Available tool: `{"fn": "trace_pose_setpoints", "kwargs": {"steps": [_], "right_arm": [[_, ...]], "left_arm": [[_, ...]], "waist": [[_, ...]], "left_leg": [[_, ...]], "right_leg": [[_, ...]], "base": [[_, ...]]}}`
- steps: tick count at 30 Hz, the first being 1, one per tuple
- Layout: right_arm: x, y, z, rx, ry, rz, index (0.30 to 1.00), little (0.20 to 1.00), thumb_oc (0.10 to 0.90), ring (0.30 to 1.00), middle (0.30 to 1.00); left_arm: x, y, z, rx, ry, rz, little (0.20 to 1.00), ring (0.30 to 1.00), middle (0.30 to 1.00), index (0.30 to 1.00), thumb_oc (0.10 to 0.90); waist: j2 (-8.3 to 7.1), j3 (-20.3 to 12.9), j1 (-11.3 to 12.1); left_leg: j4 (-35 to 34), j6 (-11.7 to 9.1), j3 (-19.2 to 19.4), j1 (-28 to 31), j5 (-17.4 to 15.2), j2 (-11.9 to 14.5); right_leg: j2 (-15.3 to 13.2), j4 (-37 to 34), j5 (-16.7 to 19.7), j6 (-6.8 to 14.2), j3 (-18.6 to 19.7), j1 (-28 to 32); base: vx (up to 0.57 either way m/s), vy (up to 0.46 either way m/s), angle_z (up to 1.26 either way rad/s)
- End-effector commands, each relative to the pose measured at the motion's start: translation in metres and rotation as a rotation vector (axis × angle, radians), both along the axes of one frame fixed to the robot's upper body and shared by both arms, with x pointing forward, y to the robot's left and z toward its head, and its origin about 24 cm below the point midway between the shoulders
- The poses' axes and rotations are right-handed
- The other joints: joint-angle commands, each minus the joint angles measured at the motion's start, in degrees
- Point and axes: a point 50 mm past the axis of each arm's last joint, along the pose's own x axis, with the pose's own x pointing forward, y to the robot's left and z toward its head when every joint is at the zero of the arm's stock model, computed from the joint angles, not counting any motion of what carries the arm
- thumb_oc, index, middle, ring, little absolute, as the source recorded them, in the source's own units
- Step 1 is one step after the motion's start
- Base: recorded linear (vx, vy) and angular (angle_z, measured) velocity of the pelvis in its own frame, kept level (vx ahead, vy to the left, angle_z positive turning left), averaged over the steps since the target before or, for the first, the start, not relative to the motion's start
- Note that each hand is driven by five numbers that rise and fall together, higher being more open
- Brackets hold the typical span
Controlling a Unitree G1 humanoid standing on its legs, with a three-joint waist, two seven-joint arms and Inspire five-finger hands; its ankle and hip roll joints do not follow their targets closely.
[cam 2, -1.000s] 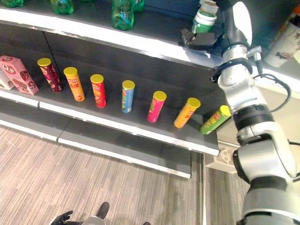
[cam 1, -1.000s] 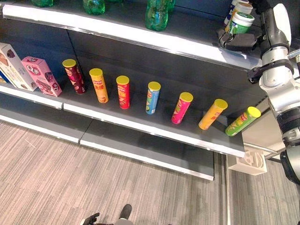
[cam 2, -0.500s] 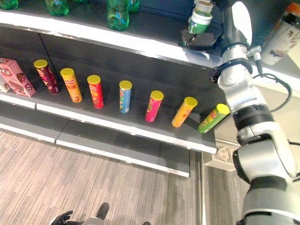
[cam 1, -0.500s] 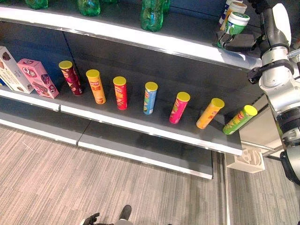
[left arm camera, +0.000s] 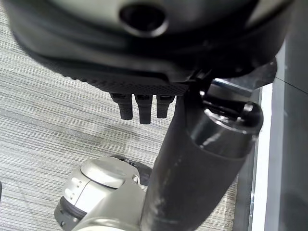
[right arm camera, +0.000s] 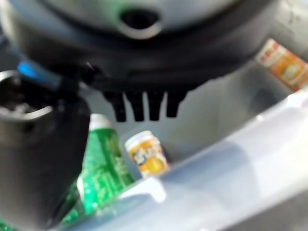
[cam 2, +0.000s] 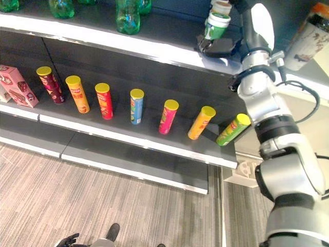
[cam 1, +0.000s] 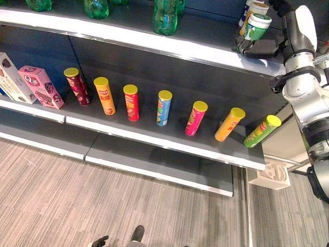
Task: Put the goods on the table back onto the shelves and tidy them up.
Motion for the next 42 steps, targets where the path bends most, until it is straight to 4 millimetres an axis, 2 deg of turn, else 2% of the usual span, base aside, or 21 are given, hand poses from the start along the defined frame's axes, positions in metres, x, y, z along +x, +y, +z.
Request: {"fn": "trace_pose_setpoints", "kwargs": {"steps": [1, 16, 27, 29, 35, 36, 37, 38, 39, 40, 41, 42], "right_arm": [[-0.012, 0.010, 0.064, -0.027, -0.221, -0.009, 0.900, 0.900, 0.800, 0.900, 0.900], [-0.007, 0.011, 0.060, -0.013, -0.197, -0.020, 0.900, 0.900, 0.800, 0.900, 0.900], [-0.015, 0.025, 0.068, 0.087, -0.242, 0.159, 0.900, 0.900, 0.800, 0.900, 0.900], [-0.027, 0.036, 0.079, 0.113, -0.302, 0.271, 0.900, 0.900, 0.800, 0.900, 0.900], [-0.048, 0.040, 0.094, 0.135, -0.405, 0.375, 0.900, 0.900, 0.800, 0.900, 0.900], [-0.062, 0.039, 0.100, 0.127, -0.475, 0.403, 0.900, 0.900, 0.800, 0.900, 0.900], [-0.062, 0.038, 0.099, 0.129, -0.475, 0.401, 0.900, 0.900, 0.800, 0.900, 0.900], [-0.081, 0.034, 0.099, 0.121, -0.559, 0.421, 0.900, 0.900, 0.800, 0.900, 0.900], [-0.089, 0.032, 0.098, 0.112, -0.594, 0.424, 0.900, 0.900, 0.800, 0.900, 0.900], [-0.089, 0.031, 0.096, 0.115, -0.593, 0.421, 0.900, 0.900, 0.800, 0.900, 0.900], [-0.110, 0.025, 0.094, 0.105, -0.682, 0.432, 0.900, 0.900, 0.800, 0.900, 0.900], [-0.119, 0.023, 0.089, 0.111, -0.713, 0.450, 0.900, 0.900, 0.800, 0.900, 0.900]], "left_arm": [[-0.003, 0.015, 0.003, 0.070, 0.021, -0.015, 0.900, 0.900, 0.900, 0.900, 0.800], [-0.005, 0.015, 0.003, 0.075, 0.028, -0.012, 0.900, 0.900, 0.900, 0.900, 0.800], [-0.010, 0.019, 0.003, 0.066, 0.043, -0.008, 0.900, 0.900, 0.900, 0.900, 0.800], [-0.009, 0.021, 0.004, 0.066, 0.038, 0.003, 0.900, 0.900, 0.900, 0.900, 0.800], [-0.014, 0.023, 0.003, 0.064, 0.055, 0.018, 0.900, 0.900, 0.900, 0.900, 0.800], [-0.015, 0.023, 0.003, 0.062, 0.055, 0.031, 0.900, 0.900, 0.900, 0.900, 0.800], [-0.015, 0.023, 0.003, 0.064, 0.055, 0.030, 0.900, 0.900, 0.900, 0.900, 0.800], [-0.015, 0.021, 0.002, 0.057, 0.056, 0.047, 0.900, 0.900, 0.900, 0.900, 0.800], [-0.016, 0.020, 0.002, 0.059, 0.060, 0.052, 0.900, 0.900, 0.900, 0.900, 0.800], [-0.017, 0.022, 0.002, 0.063, 0.061, 0.050, 0.900, 0.900, 0.900, 0.900, 0.800], [-0.018, 0.018, 0.001, 0.058, 0.067, 0.061, 0.900, 0.900, 0.900, 0.900, 0.800], [-0.018, 0.017, 0.000, 0.059, 0.072, 0.062, 0.900, 0.900, 0.900, 0.900, 0.800]], "waist": [[-2.04, -3.1, -0.3], [-2.09, -3.1, -0.6], [-2.09, -3.3, -0.4], [-2.01, -3.3, -0.6], [-2.14, -3.5, -1.2], [-2.03, -3.6, -1.7], [-2.12, -3.6, -1.6], [-1.72, -3.8, -2.4], [-1.71, -3.9, -2.7], [-1.92, -4.0, -2.6], [-1.34, -4.1, -3.6], [-1.38, -4.2, -3.9]], "left_leg": [[0.1, -1.2, 5.4, 2.4, -5.6, 0.2], [0.1, -1.3, 5.8, 2.5, -5.7, 0.4], [0.1, -1.3, 5.9, 2.7, -5.7, 0.3], [0.1, -1.3, 6.1, 2.9, -5.8, 0.4], [0.1, -1.3, 6.2, 3.1, -6.0, 0.5], [0.1, -1.3, 6.3, 3.2, -6.1, 0.6], [0.1, -1.3, 6.3, 3.2, -6.1, 0.6], [0.1, -1.2, 6.6, 3.4, -6.3, 0.7], [0.1, -1.1, 6.7, 3.5, -6.4, 0.7], [0.1, -1.1, 6.7, 3.6, -6.4, 0.7], [0.1, -1.0, 7.0, 3.9, -6.6, 0.8], [0.1, -0.9, 7.2, 4.0, -6.8, 0.8]], "right_leg": [[-1.8, 1.2, -3.3, 3.5, -2.0, 0.6], [-1.7, 1.2, -3.4, 3.5, -2.0, 0.7], [-1.7, 1.0, -3.4, 3.6, -2.0, 1.1], [-1.8, 1.1, -3.4, 3.6, -1.8, 1.1], [-1.8, 1.1, -3.4, 3.6, -1.8, 1.2], [-1.9, 1.1, -3.4, 3.7, -1.7, 1.2], [-1.9, 1.1, -3.4, 3.7, -1.7, 1.2], [-1.9, 1.2, -3.6, 3.6, -1.6, 1.3], [-1.9, 1.3, -3.6, 3.6, -1.5, 1.3], [-1.9, 1.3, -3.6, 3.6, -1.5, 1.4], [-1.9, 1.4, -3.6, 3.7, -1.3, 1.4], [-1.9, 1.5, -3.7, 3.7, -1.2, 1.4]], "base": [[0.00, 0.000, 0.00], [0.00, -0.001, -0.01], [0.00, 0.000, 0.00], [0.00, 0.000, 0.00], [0.00, 0.001, -0.02], [0.00, 0.000, 0.00], [0.00, 0.000, 0.00], [0.00, 0.000, 0.00], [0.00, 0.013, 0.04], [0.00, 0.000, 0.00], [0.00, 0.000, 0.00], [0.00, 0.000, 0.00]]}}
